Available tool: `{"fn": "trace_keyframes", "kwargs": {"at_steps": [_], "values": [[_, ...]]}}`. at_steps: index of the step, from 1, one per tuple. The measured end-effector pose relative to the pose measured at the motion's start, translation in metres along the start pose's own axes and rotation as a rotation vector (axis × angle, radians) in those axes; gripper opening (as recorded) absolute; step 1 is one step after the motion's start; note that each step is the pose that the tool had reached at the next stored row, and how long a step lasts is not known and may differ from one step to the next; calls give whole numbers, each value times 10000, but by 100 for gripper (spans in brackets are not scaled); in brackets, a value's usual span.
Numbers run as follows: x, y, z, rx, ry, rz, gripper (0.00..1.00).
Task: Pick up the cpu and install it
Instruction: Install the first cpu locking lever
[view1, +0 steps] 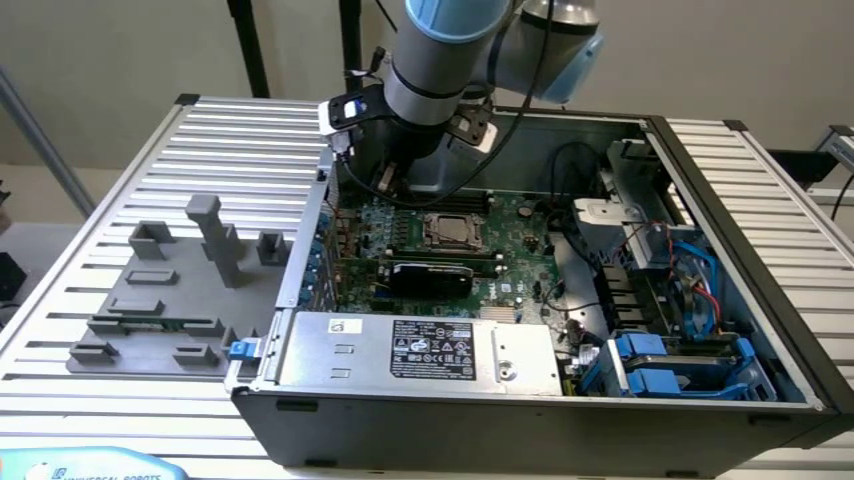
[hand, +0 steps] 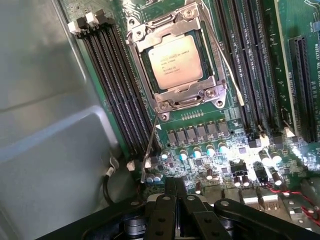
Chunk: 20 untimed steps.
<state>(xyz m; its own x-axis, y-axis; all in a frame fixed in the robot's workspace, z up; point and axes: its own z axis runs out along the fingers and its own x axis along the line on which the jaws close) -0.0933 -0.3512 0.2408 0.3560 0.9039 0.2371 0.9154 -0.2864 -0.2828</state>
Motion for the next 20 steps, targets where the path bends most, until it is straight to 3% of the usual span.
{"fn": "trace_keyframes", "kwargs": {"at_steps": [2, 3, 6, 8, 10, 12, 20], "values": [[-2, 2, 5, -57, 359, 486, 11], [-2, 2, 6, -37, 561, 620, 11], [-2, 2, 6, 16, 904, 799, 11], [-3, 2, 7, 43, 1070, 883, 11], [-9, 5, 4, 52, 1161, 940, 11], [-20, 12, 0, 52, 1209, 984, 11], [-40, 146, -46, 72, 1280, 1001, 11]]}}
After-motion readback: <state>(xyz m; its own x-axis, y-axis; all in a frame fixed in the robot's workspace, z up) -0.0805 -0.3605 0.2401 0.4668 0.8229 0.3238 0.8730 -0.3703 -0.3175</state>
